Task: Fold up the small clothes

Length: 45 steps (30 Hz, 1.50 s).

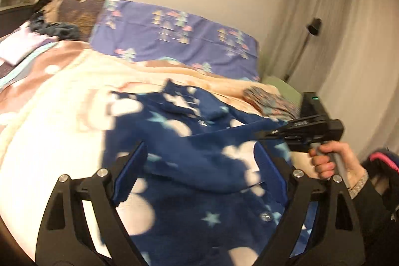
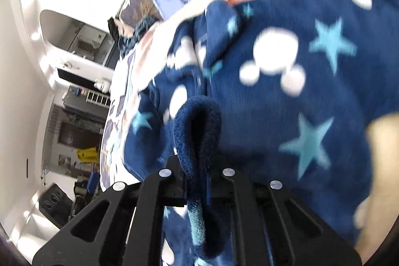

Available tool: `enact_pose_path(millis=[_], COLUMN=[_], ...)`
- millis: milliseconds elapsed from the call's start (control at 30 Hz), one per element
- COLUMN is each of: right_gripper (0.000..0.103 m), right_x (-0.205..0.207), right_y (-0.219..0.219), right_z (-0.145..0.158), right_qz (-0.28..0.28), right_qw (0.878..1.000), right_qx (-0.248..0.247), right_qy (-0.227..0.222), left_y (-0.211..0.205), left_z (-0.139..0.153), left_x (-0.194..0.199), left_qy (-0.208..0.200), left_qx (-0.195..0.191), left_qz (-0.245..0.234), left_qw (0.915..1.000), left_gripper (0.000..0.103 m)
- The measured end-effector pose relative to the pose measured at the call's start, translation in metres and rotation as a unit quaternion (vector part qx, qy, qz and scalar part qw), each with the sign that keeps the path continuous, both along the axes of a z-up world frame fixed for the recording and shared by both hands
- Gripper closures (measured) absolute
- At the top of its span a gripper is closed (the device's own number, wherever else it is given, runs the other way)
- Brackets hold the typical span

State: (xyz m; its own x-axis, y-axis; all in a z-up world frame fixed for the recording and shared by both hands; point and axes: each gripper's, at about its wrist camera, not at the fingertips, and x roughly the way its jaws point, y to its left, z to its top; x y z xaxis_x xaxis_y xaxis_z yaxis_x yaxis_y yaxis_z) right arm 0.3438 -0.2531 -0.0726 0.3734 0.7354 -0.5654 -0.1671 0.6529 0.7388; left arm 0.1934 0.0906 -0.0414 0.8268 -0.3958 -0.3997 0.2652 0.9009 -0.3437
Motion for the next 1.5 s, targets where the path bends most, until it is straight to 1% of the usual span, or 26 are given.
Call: enact_pose_path(millis=[133,267,367,433,567,633,733,767,833,867,900,967,1067,1133,1167,1200,1267,1300,1333,1367,1400,1433,1500], right_gripper=[0.093,0.093,0.093,0.093,0.093,0.093,0.084,0.077,0.076,0.072,0.057,0.040,0.039,0.039,0.038,0.030,0.021,0.021,0.021,0.021,0.021,0.021,0.021], right_x=[0.019,0.041,0.054,0.054,0.054,0.054,0.053,0.053,0.051,0.046,0.041,0.022,-0.003,-0.026,-0.044,-0.057,-0.087,-0.105,-0.117,-0.132,-0.137,-0.145,-0.147], right_y=[-0.009,-0.018,-0.022,-0.027,-0.031,-0.035,-0.040,-0.043,-0.052,-0.060,-0.066,-0.091,-0.131,-0.173,-0.202,-0.222,-0.267,-0.296,-0.315,-0.340,-0.352,-0.367,-0.378], right_z=[0.024,0.035,0.032,0.026,0.005,-0.013,-0.035,-0.039,-0.039,-0.034,-0.029,-0.011,0.004,0.009,0.009,0.006,0.000,-0.009,-0.016,-0.030,-0.038,-0.052,-0.067], right_qz=[-0.025,-0.047,-0.059,-0.066,-0.075,-0.082,-0.099,-0.101,-0.105,-0.119,-0.131,-0.166,-0.199,-0.240,-0.276,-0.304,-0.372,-0.414,-0.440,-0.468,-0.478,-0.488,-0.488], right_qw=[0.999,0.998,0.997,0.996,0.995,0.994,0.985,0.984,0.987,0.986,0.984,0.978,0.974,0.966,0.958,0.950,0.927,0.909,0.897,0.882,0.875,0.865,0.858], right_qx=[-0.017,-0.040,-0.049,-0.052,-0.054,-0.075,-0.140,-0.144,-0.124,-0.120,-0.121,-0.115,-0.093,-0.066,-0.048,-0.037,-0.014,0.001,0.015,0.053,0.080,0.121,0.161], right_qy=[-0.019,-0.024,-0.025,-0.029,-0.026,-0.012,0.004,0.005,0.001,-0.004,-0.012,-0.046,-0.063,-0.066,-0.065,-0.062,-0.055,-0.045,-0.035,-0.020,-0.012,0.001,0.011], left_y=[0.028,0.040,0.042,0.039,0.029,0.024,0.023,0.022,0.023,0.024,0.025,0.030,0.032,0.028,0.026,0.023,0.016,0.013,0.010,0.008,0.007,0.006,0.004], left_z=[-0.005,-0.017,-0.027,-0.033,-0.049,-0.062,-0.077,-0.080,-0.085,-0.087,-0.089,-0.092,-0.090,-0.087,-0.085,-0.084,-0.082,-0.080,-0.080,-0.079,-0.079,-0.079,-0.079], left_x=[0.010,0.029,0.044,0.049,0.058,0.064,0.069,0.070,0.071,0.072,0.072,0.071,0.066,0.063,0.062,0.061,0.059,0.059,0.058,0.058,0.058,0.059,0.059], left_qy=[0.011,0.034,0.053,0.060,0.070,0.087,0.109,0.115,0.122,0.124,0.127,0.129,0.118,0.109,0.105,0.101,0.092,0.089,0.085,0.083,0.082,0.081,0.080], left_qx=[-0.008,0.008,0.013,0.025,0.050,0.060,0.061,0.061,0.060,0.056,0.050,0.035,0.028,0.040,0.047,0.055,0.074,0.080,0.087,0.092,0.096,0.101,0.107], left_qz=[0.049,0.093,0.114,0.124,0.134,0.134,0.135,0.135,0.137,0.137,0.136,0.140,0.148,0.152,0.152,0.152,0.152,0.151,0.151,0.150,0.150,0.150,0.149], left_qw=[0.9987,0.9950,0.9920,0.9901,0.9872,0.9852,0.9830,0.9823,0.9812,0.9811,0.9812,0.9812,0.9815,0.9817,0.9817,0.9816,0.9814,0.9813,0.9811,0.9808,0.9806,0.9803,0.9797], left_gripper=[0.015,0.015,0.015,0.015,0.015,0.015,0.015,0.015,0.013,0.013,0.013,0.013,0.013,0.013,0.013,0.013,0.013,0.013,0.013,0.013,0.013,0.013,0.013])
